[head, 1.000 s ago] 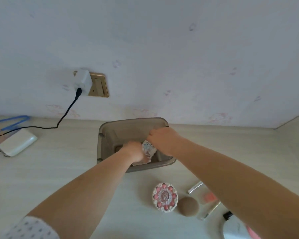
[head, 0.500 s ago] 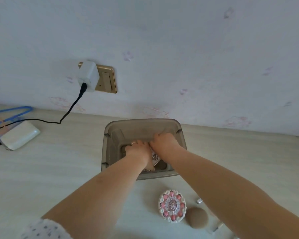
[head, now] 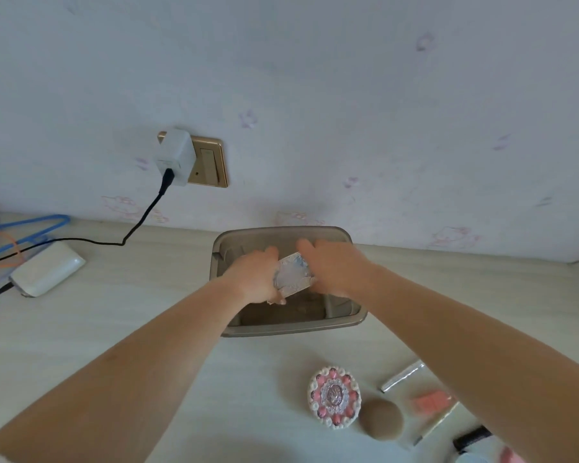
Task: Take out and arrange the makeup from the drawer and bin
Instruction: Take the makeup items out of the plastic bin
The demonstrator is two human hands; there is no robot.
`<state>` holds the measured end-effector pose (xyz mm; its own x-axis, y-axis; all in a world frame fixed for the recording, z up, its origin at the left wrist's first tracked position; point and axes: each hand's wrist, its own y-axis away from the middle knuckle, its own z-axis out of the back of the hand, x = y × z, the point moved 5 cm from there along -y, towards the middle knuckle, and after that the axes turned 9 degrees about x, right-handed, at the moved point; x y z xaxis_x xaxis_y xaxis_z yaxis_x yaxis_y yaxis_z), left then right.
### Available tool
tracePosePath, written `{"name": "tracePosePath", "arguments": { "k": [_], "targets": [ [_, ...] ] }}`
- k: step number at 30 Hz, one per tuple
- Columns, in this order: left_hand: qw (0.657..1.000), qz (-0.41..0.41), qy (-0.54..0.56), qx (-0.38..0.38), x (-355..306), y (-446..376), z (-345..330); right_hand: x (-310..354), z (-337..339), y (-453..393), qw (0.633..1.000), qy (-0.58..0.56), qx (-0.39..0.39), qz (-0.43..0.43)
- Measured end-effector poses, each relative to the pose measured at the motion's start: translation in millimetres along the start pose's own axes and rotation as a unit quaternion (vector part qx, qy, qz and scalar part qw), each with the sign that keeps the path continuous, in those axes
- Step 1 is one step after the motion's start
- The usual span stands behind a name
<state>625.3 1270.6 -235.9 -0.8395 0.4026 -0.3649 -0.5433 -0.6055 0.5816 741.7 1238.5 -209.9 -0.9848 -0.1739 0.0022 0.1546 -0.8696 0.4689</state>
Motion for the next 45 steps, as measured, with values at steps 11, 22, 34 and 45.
{"name": "tracePosePath", "arguments": {
  "k": [11,22,34,45],
  "targets": [
    [0.97,-0.144,0.187,-0.057,-58,50,76,-62,48,98,0.92,-0.372,-0.124,-0.004],
    [0.958,-0.21,0.196,0.016,-171,-2,36,-148,-47,176,0.675,-0.697,-0.194,-0.145],
    [0.986,-0.103,-0.03,0.127,-207,-80,-74,-180,-180,159,0.547,-0.746,-0.164,-0.342],
    [0.996,-0.056,0.029,0.07,-180,-99,-117,-176,-212,155,0.624,-0.659,-0.134,-0.399]
  ]
}}
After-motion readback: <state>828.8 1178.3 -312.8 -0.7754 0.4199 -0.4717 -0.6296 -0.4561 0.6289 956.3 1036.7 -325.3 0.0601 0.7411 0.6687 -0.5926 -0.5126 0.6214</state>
